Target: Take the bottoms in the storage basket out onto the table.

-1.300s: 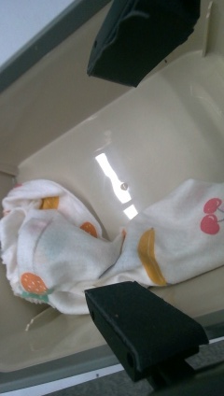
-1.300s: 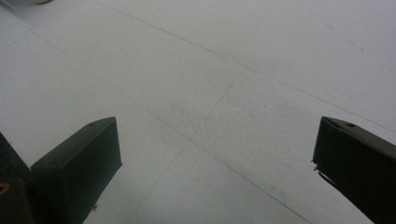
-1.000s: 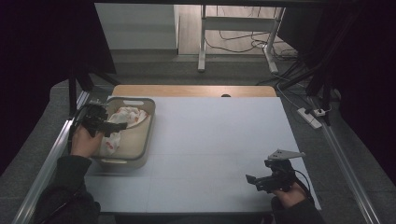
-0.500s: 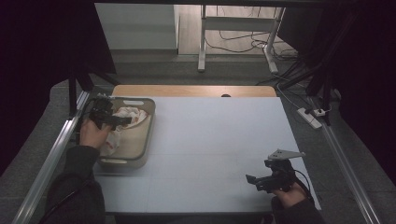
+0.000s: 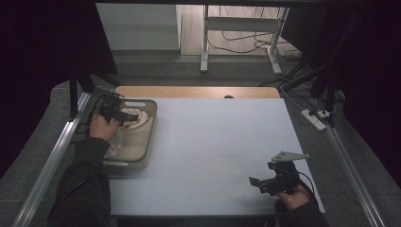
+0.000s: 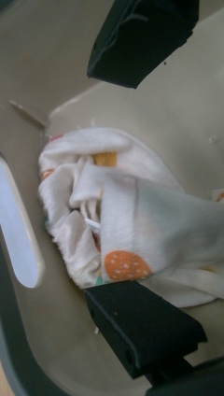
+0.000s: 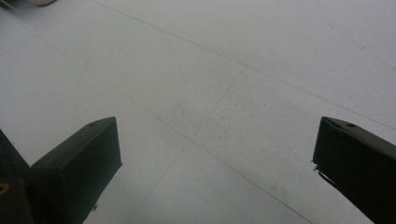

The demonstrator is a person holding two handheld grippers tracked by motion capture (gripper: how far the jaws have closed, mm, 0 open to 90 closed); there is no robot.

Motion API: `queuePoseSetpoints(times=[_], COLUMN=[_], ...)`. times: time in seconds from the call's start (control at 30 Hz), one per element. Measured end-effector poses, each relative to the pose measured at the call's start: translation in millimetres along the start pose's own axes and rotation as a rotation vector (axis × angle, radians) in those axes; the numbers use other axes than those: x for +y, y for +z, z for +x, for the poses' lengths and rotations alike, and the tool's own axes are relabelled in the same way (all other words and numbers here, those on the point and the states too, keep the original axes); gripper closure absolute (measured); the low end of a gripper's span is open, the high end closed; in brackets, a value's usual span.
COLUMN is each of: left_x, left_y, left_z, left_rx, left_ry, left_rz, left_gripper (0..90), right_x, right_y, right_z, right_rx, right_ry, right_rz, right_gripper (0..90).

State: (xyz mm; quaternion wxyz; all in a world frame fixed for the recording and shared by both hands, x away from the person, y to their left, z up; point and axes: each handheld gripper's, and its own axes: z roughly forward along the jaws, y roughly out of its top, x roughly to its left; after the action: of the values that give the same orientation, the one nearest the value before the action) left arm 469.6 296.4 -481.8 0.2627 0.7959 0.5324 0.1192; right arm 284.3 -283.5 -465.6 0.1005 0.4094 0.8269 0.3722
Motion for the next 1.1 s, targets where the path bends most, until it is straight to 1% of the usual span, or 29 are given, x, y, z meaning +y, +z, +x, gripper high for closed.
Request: queuePoseSetpoints(times=[0.1,0.17,0.2,0.27,0.33,0.4,0.47,0.5,0.53,0.57,0.6,0.63,0.67,0.7,0.73,0.8,0.87,0.9,0.93,0.97,1.03,1.1], left_x=[3.2,4.0,4.9,5.6,6.4,6.5,4.9,4.6,4.6,4.4,4.2,3.5,3.5,3.2,2.9,2.3,2.1,2.1,2.4,2.7,3.4,4.4], left_y=[7.4,9.7,14.2,18.5,21.1,23.8,28.6,30.2,30.2,31.1,31.3,31.2,31.2,30.8,29.7,28.5,27.1,26.6,25.8,25.2,23.7,20.8], left_z=[1.6,2.3,3.8,4.5,2.5,0.7,-0.9,-2.5,-2.5,-5.4,-6.7,-8.7,-8.7,-11.7,-12.7,-12.8,-11.9,-11.7,-11.3,-11.2,-12.0,-12.4], left_rx=[0.011,0.011,0.009,0.002,0.012,-0.006,-0.025,-0.02,-0.02,-0.008,-0.007,-0.003,-0.003,0.014,0.016,0.009,-0.006,-0.008,-0.017,-0.02,-0.014,-0.015], left_ry=[0.007,0.004,0.005,0.0,0.02,0.03,0.035,0.043,0.043,0.065,0.07,0.092,0.092,0.11,0.116,0.107,0.07,0.058,0.035,0.024,0.014,0.012], left_rz=[0.033,0.041,0.061,0.082,0.108,0.135,0.173,0.191,0.191,0.209,0.213,0.224,0.224,0.239,0.242,0.244,0.257,0.259,0.266,0.267,0.267,0.255], left_gripper=[1.3,1.5,1.6,1.8,1.9,4.8,7.2,9.1,10.9,14.6,19.6,26.2,32.9,39.0,45.1,60.3,70.3,74.1,76.5,77.9,79.4,79.9], right_x=[0.0,0.0,0.0,0.0,0.0,-0.1,-0.1,-0.1,-0.1,-0.1,-0.1,-0.1,-0.1,-0.1,-0.1,-0.1,0.0,0.0,0.1,0.1,0.1,0.0], right_y=[0.0,0.0,-0.1,0.0,0.0,-0.1,0.0,0.0,0.0,0.0,0.0,0.0,0.0,0.0,0.0,0.1,0.0,0.0,-0.1,0.0,0.0,0.1], right_z=[0.0,-0.1,-0.1,-0.1,-0.1,-0.1,0.0,0.0,0.0,0.1,0.1,0.1,0.1,0.1,0.1,0.1,0.2,0.3,0.4,0.4,0.4,0.2], right_rx=[0.001,0.002,0.002,0.002,0.002,0.003,0.003,0.003,0.003,0.003,0.003,0.003,0.003,0.003,0.003,0.003,0.002,0.001,0.001,0.001,0.001,0.001], right_ry=[0.0,0.0,0.0,0.0,0.0,-0.001,-0.002,-0.002,-0.002,-0.002,-0.003,-0.003,-0.003,-0.003,-0.004,-0.004,-0.005,-0.005,-0.004,-0.005,-0.005,-0.004], right_rz=[0.0,0.0,0.0,0.0,0.0,0.001,0.001,0.001,0.001,0.001,0.001,0.001,0.001,0.002,0.002,0.001,0.002,0.002,0.004,0.004,0.004,0.003], right_gripper=[0.9,0.9,0.9,0.9,0.9,0.9,0.9,0.9,0.9,0.9,0.9,0.9,0.9,0.9,0.9,0.9,0.9,0.9,0.9,0.9,0.9,0.9])
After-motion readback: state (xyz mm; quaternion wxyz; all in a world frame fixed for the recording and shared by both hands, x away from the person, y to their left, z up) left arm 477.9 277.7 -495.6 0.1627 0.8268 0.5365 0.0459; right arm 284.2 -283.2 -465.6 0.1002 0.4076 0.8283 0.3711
